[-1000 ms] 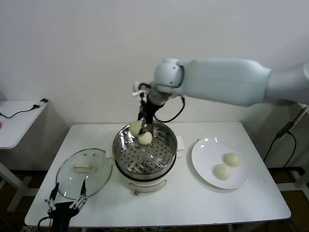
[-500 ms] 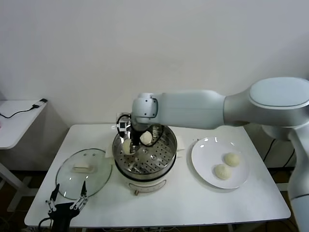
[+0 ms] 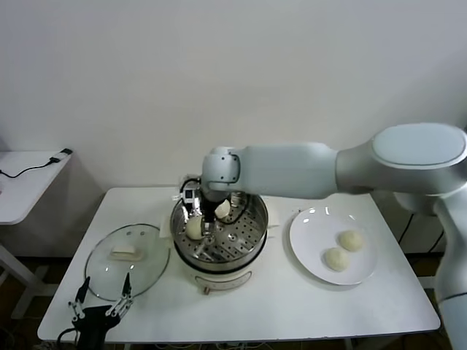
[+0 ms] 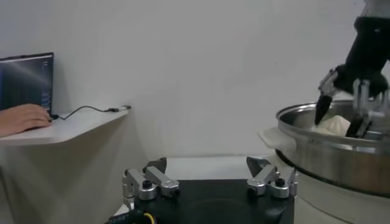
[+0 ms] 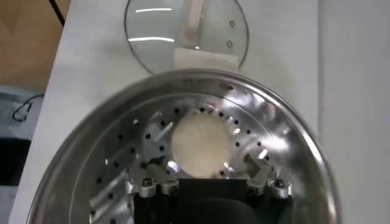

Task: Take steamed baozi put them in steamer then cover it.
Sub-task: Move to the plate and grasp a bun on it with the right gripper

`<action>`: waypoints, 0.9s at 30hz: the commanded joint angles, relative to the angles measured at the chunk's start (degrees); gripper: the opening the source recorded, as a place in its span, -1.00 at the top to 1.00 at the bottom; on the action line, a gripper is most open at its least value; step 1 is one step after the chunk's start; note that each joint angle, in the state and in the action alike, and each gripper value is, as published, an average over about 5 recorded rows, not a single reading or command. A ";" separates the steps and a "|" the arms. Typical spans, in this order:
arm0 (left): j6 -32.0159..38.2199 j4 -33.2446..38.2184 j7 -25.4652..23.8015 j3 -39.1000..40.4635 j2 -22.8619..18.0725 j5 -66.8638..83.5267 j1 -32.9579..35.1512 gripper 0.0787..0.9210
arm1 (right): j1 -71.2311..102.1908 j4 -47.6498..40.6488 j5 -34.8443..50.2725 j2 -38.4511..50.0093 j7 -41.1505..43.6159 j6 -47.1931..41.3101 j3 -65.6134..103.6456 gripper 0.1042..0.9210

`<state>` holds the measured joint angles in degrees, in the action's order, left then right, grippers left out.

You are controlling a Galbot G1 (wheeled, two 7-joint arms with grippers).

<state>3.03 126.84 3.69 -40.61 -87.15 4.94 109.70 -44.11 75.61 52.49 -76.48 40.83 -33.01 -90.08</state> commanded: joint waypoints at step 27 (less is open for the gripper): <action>0.07 -0.51 -0.25 0.01 -0.72 -0.60 0.31 -0.77 | 21.23 -1.20 -34.42 38.38 11.65 15.17 1.75 -0.76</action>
<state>3.02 126.33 3.48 -40.58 -87.81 4.42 109.91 -34.95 77.42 23.84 -41.39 54.55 -17.84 -96.18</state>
